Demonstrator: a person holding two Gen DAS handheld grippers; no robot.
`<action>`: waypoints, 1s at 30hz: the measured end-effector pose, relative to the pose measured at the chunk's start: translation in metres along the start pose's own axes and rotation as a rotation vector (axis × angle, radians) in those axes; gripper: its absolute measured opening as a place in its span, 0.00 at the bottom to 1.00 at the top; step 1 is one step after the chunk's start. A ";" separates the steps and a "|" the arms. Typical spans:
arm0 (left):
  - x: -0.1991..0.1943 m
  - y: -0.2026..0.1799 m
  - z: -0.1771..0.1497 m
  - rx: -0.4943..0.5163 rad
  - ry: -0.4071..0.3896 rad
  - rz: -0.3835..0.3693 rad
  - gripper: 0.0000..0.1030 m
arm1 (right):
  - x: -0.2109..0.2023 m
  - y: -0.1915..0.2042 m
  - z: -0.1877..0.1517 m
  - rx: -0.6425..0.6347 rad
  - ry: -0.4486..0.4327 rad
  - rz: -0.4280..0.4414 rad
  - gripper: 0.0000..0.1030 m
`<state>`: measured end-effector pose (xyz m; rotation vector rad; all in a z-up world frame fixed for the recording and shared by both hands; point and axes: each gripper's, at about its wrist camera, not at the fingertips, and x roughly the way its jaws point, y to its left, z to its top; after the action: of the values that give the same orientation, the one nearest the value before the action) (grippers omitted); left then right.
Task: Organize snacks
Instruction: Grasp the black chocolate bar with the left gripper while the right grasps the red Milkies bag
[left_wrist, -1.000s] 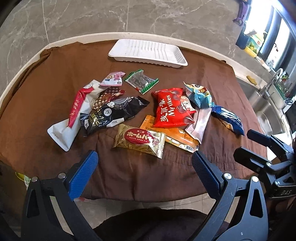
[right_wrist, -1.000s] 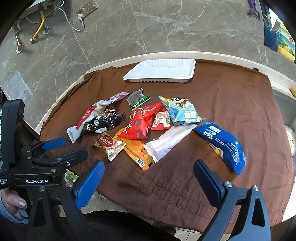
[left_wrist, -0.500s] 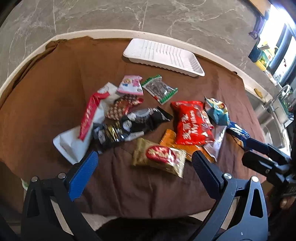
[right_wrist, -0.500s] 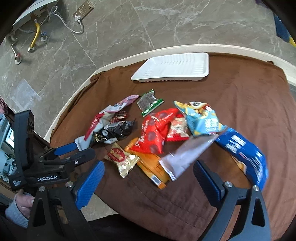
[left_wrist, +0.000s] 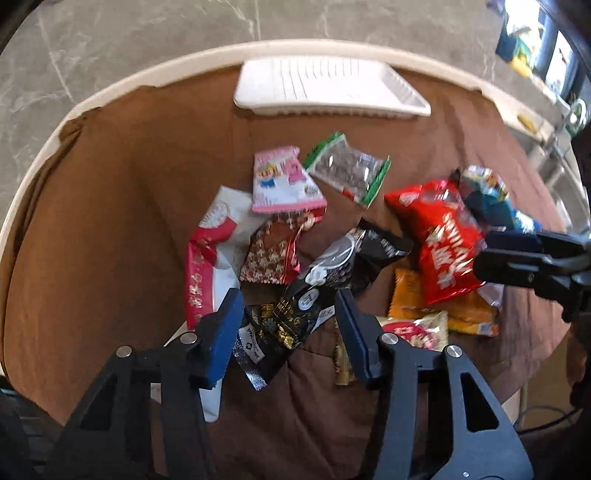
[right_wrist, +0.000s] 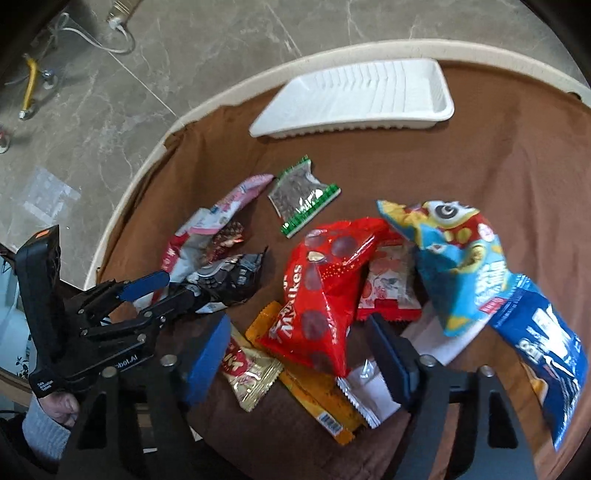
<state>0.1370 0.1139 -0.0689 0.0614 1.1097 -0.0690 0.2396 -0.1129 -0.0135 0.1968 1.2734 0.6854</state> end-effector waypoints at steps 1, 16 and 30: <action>0.005 0.000 0.001 0.019 0.008 0.004 0.48 | 0.004 0.000 0.001 0.001 0.013 -0.008 0.73; 0.046 -0.014 0.017 0.184 0.080 -0.067 0.38 | 0.035 -0.008 0.016 0.056 0.076 0.004 0.40; 0.046 -0.009 0.031 0.093 0.132 -0.313 0.22 | 0.023 -0.017 0.015 0.099 0.056 0.159 0.26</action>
<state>0.1846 0.1016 -0.0968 -0.0251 1.2410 -0.4017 0.2629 -0.1102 -0.0359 0.3651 1.3561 0.7684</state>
